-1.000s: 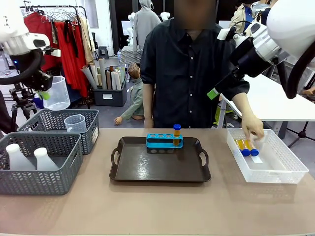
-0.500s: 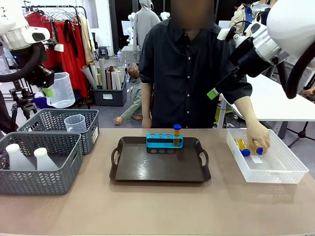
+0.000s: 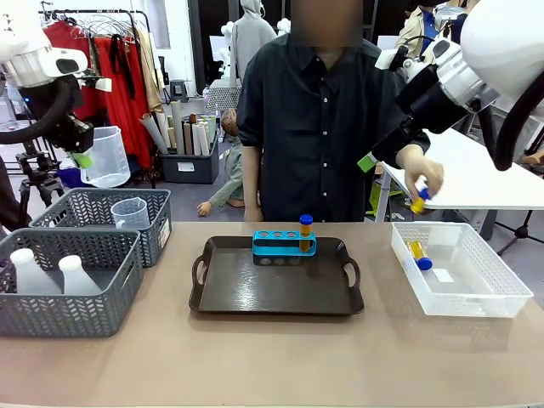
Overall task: Prepare the laboratory tools.
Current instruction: Pick up one Large Measuring Cup and place it on the Handle tray.
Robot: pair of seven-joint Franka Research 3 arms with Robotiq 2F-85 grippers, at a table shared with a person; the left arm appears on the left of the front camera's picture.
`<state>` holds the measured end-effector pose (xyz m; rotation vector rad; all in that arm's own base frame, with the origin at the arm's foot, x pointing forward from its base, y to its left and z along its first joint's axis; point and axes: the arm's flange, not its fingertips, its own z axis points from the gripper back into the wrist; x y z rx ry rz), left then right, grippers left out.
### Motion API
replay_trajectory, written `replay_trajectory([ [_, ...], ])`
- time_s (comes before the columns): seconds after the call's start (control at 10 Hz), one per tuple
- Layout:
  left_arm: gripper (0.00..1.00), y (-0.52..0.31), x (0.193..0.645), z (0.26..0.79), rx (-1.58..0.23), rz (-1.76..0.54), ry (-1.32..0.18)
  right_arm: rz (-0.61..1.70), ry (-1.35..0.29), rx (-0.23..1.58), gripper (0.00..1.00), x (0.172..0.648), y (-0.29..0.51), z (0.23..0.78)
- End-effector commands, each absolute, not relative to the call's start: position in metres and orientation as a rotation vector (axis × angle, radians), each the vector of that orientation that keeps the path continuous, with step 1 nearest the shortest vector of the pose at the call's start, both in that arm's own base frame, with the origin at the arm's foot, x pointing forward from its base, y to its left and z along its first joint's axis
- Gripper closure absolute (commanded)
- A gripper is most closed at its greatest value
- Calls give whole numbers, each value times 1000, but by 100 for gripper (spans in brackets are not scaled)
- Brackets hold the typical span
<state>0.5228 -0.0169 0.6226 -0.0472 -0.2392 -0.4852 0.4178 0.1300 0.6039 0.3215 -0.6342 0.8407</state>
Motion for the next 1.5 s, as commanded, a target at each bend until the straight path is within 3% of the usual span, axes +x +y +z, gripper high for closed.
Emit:
replay_trajectory([
  [0.0, 100, -51, 507, 650, -14, -652, -304, 842, -638, 332, 0, 417, 130, 604],
  [0.7, 100, -210, 505, 714, 84, -1231, -451, 842, -638, 332, 0, 417, 130, 604],
  [0.9, 100, -240, 514, 714, 54, -1358, -495, 842, -638, 332, 0, 417, 130, 604],
  [1.4, 100, -304, 522, 680, -18, -1596, -441, 842, -638, 332, 0, 417, 130, 604],
])
